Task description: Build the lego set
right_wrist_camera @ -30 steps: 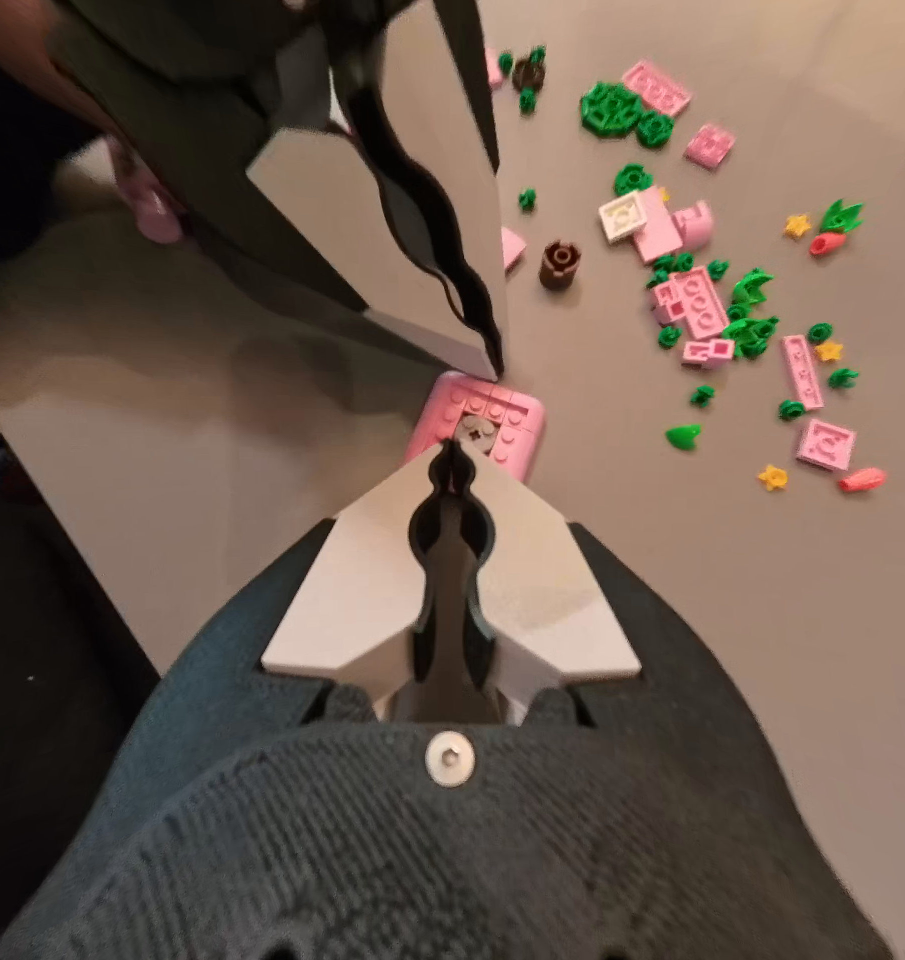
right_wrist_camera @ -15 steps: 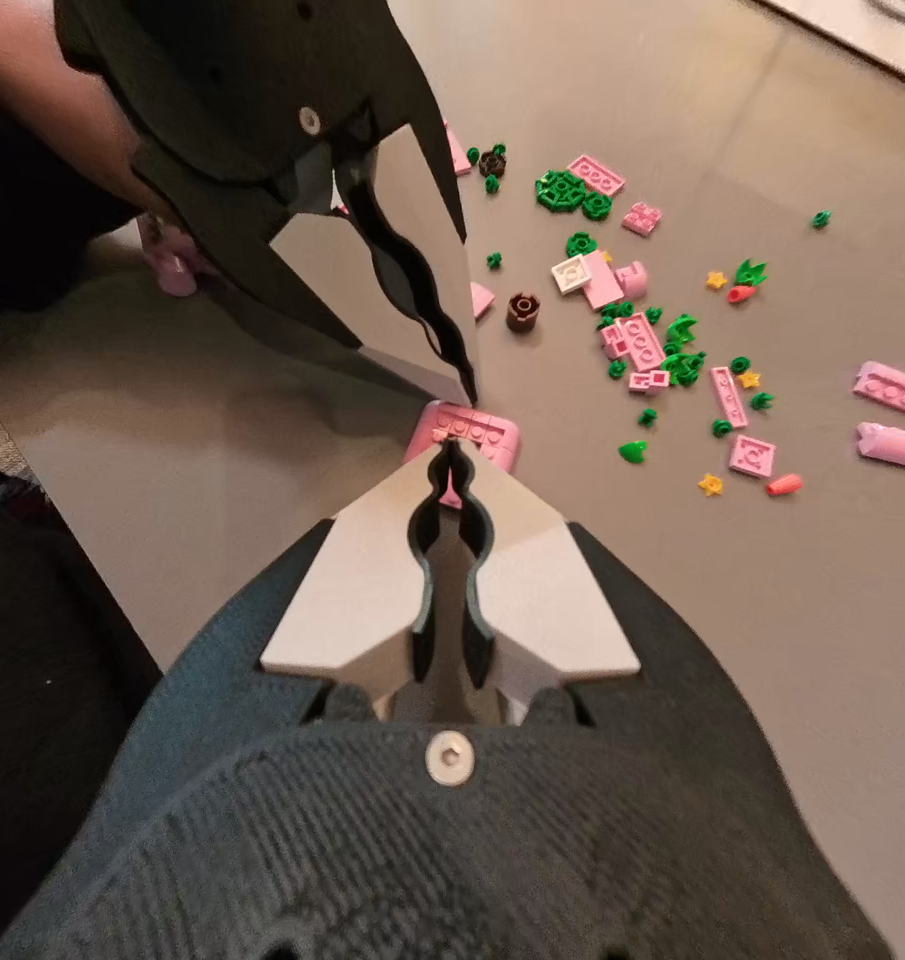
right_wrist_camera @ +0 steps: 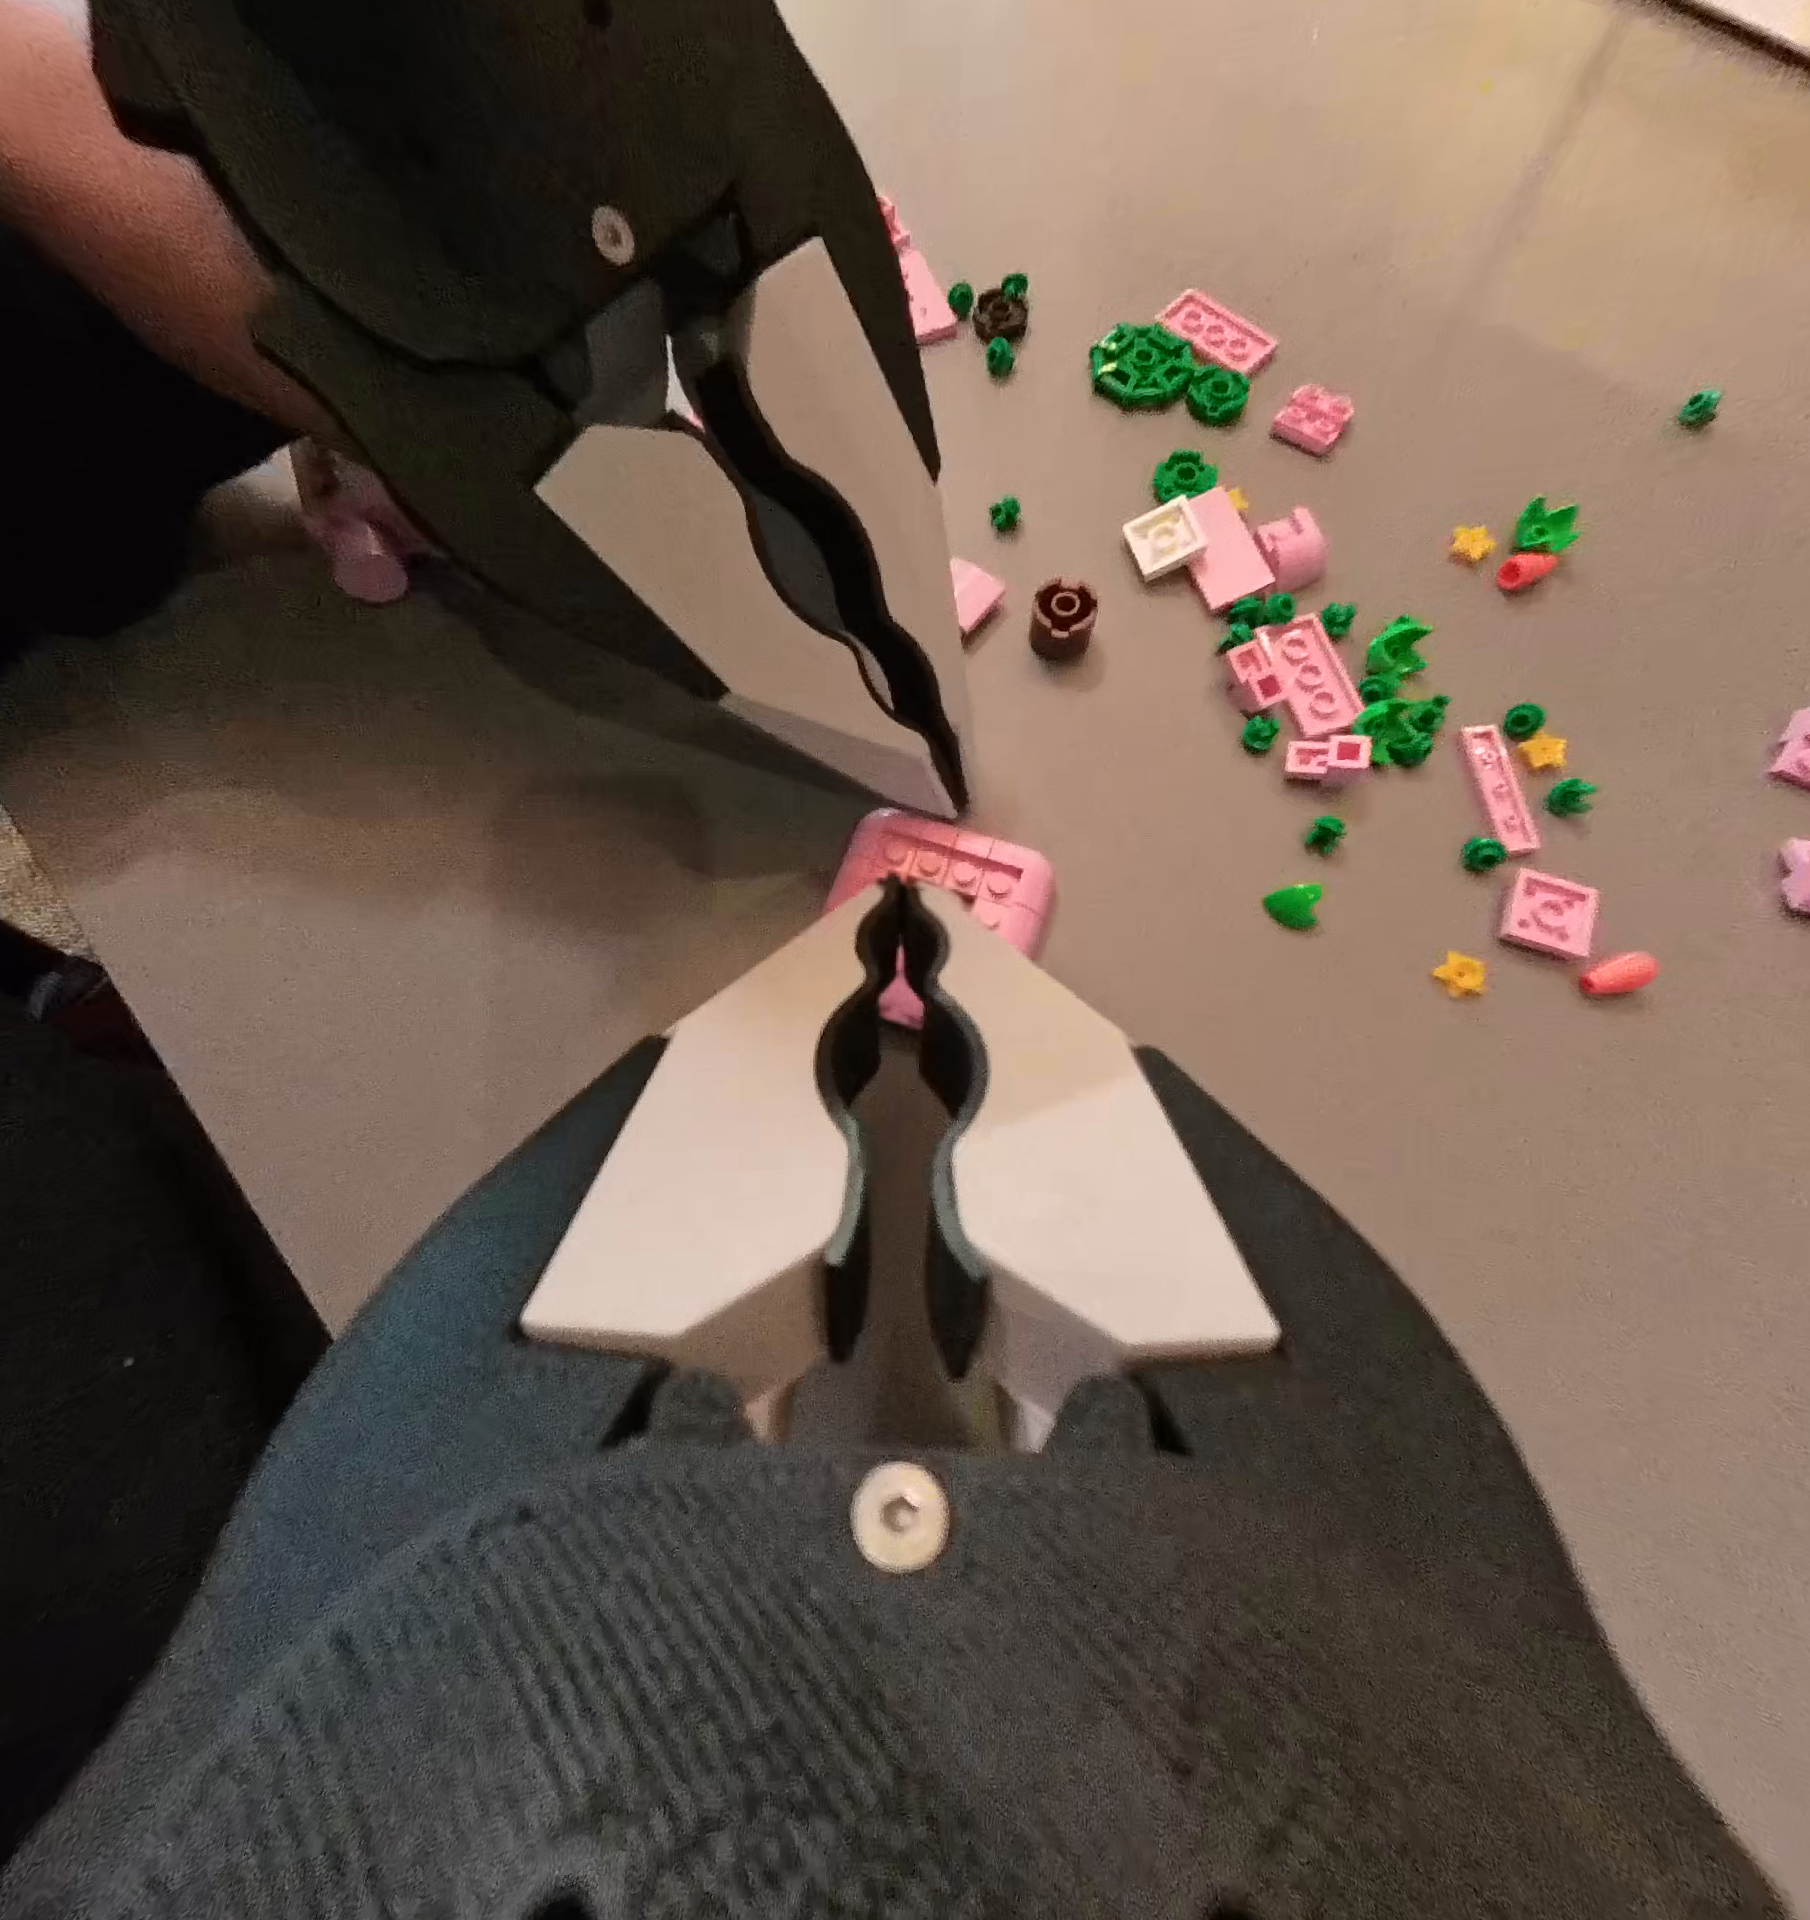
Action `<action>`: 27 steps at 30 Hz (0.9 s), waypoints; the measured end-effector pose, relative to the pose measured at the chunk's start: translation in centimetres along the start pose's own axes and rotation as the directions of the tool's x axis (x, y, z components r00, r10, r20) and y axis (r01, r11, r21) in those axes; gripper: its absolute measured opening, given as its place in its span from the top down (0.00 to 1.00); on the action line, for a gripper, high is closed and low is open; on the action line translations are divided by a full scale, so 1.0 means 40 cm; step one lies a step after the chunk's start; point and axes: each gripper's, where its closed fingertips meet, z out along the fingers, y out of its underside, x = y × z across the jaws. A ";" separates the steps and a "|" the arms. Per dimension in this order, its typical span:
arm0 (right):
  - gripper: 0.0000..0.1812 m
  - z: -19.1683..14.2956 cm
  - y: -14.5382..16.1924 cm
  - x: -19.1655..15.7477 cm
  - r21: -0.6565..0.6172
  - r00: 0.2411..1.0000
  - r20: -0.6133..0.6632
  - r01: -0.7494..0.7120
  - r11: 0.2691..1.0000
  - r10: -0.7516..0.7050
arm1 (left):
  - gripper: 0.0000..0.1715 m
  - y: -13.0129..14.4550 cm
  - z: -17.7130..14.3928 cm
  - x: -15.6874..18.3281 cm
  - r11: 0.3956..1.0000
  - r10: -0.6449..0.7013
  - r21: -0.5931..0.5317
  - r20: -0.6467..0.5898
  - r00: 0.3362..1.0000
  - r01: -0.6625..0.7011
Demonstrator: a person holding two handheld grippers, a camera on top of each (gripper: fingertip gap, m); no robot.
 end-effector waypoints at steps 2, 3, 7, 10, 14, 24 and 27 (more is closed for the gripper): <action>1.00 0.023 0.045 -0.001 -0.085 1.000 0.010 -0.004 0.996 0.005 | 0.99 0.000 0.000 0.000 1.000 0.000 0.000 0.000 1.000 0.000; 1.00 0.022 0.045 -0.001 -0.082 1.000 0.017 -0.017 0.997 0.018 | 0.99 0.000 0.000 0.000 1.000 0.001 0.000 0.000 1.000 -0.001; 1.00 0.010 0.013 0.004 -0.018 0.998 -0.031 0.052 0.999 -0.052 | 0.99 0.000 0.000 0.000 1.000 -0.002 0.001 -0.002 1.000 0.002; 1.00 0.001 -0.017 0.003 0.034 0.996 -0.050 0.073 0.997 -0.072 | 0.99 0.000 0.000 0.000 1.000 -0.005 0.001 -0.004 1.000 0.005; 0.92 0.001 -0.017 0.023 0.042 0.994 -0.089 0.073 0.996 -0.069 | 0.99 0.000 0.000 0.000 1.000 -0.005 0.001 -0.004 1.000 0.005; 0.52 0.042 0.043 0.021 -0.041 0.989 -0.117 0.084 0.996 -0.088 | 0.99 0.000 0.000 -0.001 1.000 -0.014 0.002 -0.012 1.000 0.014; 0.62 0.048 0.052 0.007 -0.030 0.999 -0.043 0.021 0.999 -0.023 | 0.99 0.000 0.000 -0.001 1.000 -0.016 0.002 -0.014 1.000 0.016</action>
